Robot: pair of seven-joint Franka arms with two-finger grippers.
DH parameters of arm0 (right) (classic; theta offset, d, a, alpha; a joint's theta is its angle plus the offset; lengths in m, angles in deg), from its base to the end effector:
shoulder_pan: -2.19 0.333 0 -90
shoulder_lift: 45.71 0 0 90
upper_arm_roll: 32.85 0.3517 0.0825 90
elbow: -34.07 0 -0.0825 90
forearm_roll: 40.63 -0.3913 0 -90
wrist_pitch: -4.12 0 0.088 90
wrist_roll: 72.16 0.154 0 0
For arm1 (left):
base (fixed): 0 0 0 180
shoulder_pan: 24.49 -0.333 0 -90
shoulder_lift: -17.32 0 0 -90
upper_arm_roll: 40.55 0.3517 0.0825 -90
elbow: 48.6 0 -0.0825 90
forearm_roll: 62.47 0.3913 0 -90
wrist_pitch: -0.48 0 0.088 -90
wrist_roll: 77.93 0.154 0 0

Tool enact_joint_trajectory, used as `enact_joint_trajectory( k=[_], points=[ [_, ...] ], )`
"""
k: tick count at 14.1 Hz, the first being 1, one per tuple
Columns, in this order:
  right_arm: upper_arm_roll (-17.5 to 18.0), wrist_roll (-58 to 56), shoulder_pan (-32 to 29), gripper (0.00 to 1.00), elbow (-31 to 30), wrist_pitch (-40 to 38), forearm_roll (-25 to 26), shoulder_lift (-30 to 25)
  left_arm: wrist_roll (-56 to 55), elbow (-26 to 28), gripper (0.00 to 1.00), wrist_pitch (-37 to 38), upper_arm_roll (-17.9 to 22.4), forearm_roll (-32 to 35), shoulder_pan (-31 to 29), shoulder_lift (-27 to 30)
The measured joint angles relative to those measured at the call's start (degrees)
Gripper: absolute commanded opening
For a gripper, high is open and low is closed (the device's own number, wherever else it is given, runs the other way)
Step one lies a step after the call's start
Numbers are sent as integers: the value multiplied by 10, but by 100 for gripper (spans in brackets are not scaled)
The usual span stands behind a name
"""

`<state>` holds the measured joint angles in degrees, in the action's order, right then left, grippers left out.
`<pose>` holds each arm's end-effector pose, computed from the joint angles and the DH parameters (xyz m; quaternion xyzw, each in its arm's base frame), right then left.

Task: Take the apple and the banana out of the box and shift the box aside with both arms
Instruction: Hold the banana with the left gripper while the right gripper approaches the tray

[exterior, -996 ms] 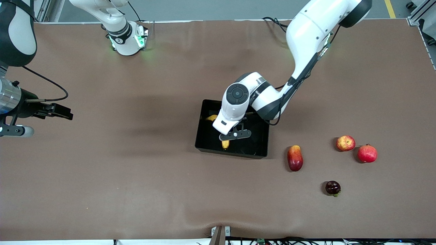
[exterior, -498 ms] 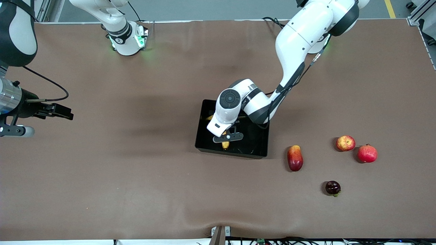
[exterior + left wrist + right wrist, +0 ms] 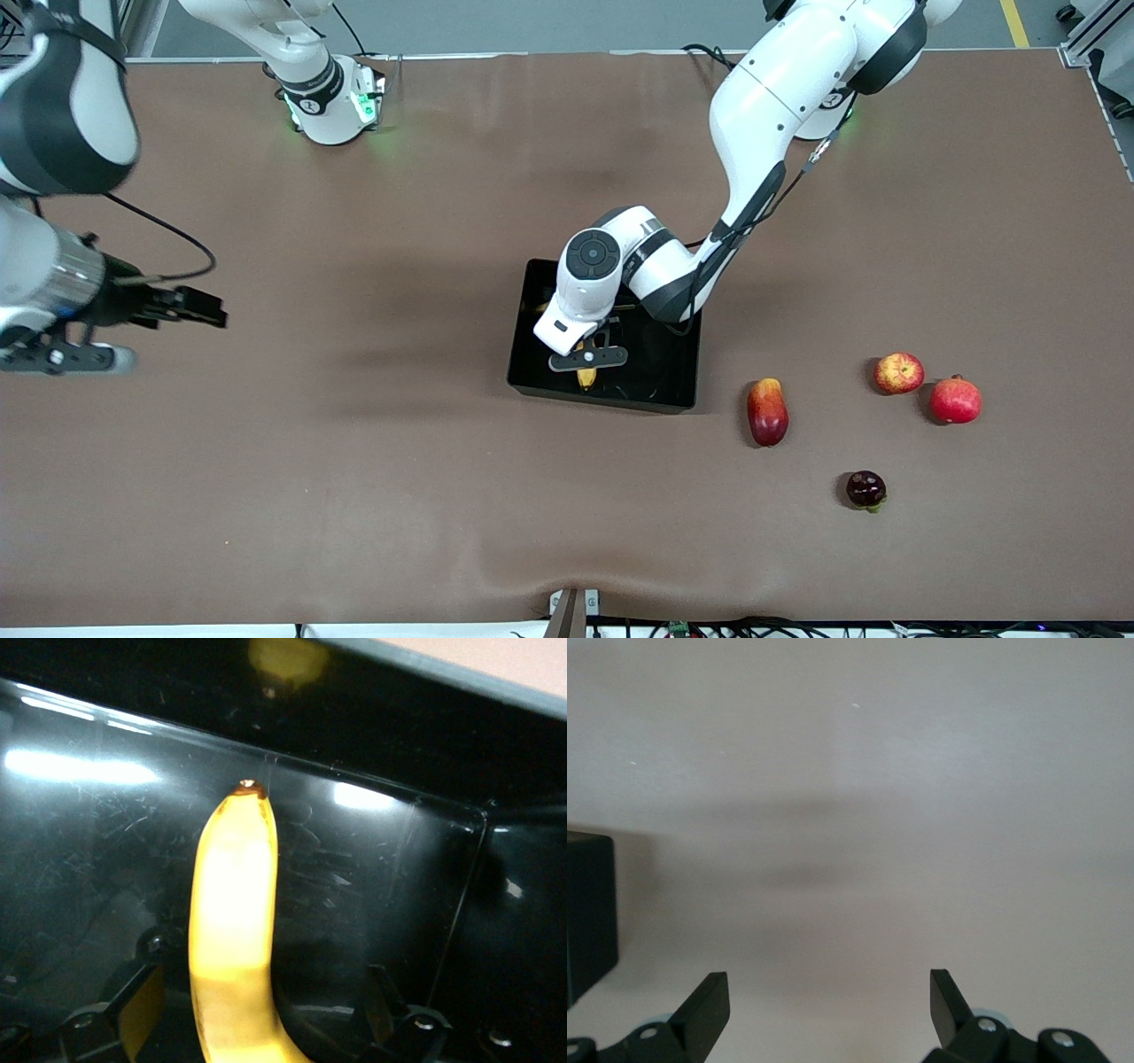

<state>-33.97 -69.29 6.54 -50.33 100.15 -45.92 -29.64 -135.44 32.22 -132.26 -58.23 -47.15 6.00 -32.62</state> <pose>0.6505 0.0514 0.4984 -0.9983 0.0032 0.0409 0.0408 0.5564 -0.5344 0.1733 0.9978 0.0508 0.0129 0.0402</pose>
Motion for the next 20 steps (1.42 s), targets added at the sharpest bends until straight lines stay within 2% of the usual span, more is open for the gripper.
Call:
enact_joint_trajectory(
  k=[6,11,12,13,14,15,16,17,20],
  points=[
    [1,31,43,100,-3,76,-46,73,-1,0,100,-10,0,1,3,-9],
    [3,69,106,100,-20,98,-48,101,-3,0,100,-32,0,1,7,-25],
    [3,70,111,100,-31,113,-48,102,-3,0,93,-33,0,1,7,-27],
    [3,70,111,100,-42,124,-48,103,-3,0,74,-33,1,1,7,-28],
    [2,70,111,100,-48,130,-48,103,-3,0,54,-33,1,1,7,-29],
    [1,71,111,100,-51,133,-48,103,-3,0,26,-33,1,1,8,-29],
    [0,73,111,100,-51,133,-48,103,-4,0,3,-32,2,2,8,-28],
    [0,76,111,100,-51,133,-48,102,-4,0,0,-30,3,3,8,-28],
    [1,78,112,100,-52,133,-48,102,-4,-7,0,-18,4,4,10,-26]
  ],
)
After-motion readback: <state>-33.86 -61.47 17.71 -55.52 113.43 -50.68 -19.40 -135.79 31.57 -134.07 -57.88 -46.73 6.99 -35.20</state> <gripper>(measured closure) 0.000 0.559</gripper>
